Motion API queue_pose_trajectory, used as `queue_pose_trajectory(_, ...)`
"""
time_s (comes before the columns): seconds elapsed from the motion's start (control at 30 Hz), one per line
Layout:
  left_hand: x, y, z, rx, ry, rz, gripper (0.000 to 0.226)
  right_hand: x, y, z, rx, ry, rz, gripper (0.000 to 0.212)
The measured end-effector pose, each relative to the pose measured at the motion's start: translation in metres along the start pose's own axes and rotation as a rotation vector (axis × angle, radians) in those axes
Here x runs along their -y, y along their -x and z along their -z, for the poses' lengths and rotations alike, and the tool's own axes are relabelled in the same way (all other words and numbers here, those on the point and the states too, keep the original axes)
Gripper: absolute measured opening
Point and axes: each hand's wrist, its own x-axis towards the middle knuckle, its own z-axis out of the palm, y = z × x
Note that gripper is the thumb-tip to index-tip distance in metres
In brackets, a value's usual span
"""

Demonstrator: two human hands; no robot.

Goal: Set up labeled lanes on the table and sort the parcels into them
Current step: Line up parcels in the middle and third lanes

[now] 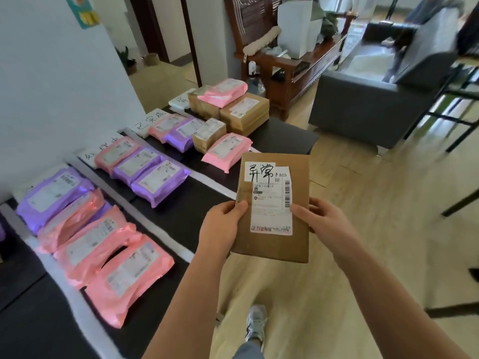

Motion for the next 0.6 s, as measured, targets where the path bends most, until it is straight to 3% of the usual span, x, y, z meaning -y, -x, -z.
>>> queue_pose_trajectory(0.17,-0.041,-0.084,-0.026,0.05,-0.04,0.074,0.048,0.029,-0.079,0.021,-0.021,0.004,-0.027,0.048)
queue_pose_trajectory(0.4,-0.09,-0.166,-0.079,0.097,-0.084,0.085,0.042,0.044,-0.166,0.064,-0.081,-0.056,-0.104,0.041)
queue_pose_trajectory(0.6,-0.128,-0.233,-0.129,0.112,0.031,0.089,0.025,0.054,-0.265,0.114,-0.062,-0.014,-0.135,0.033)
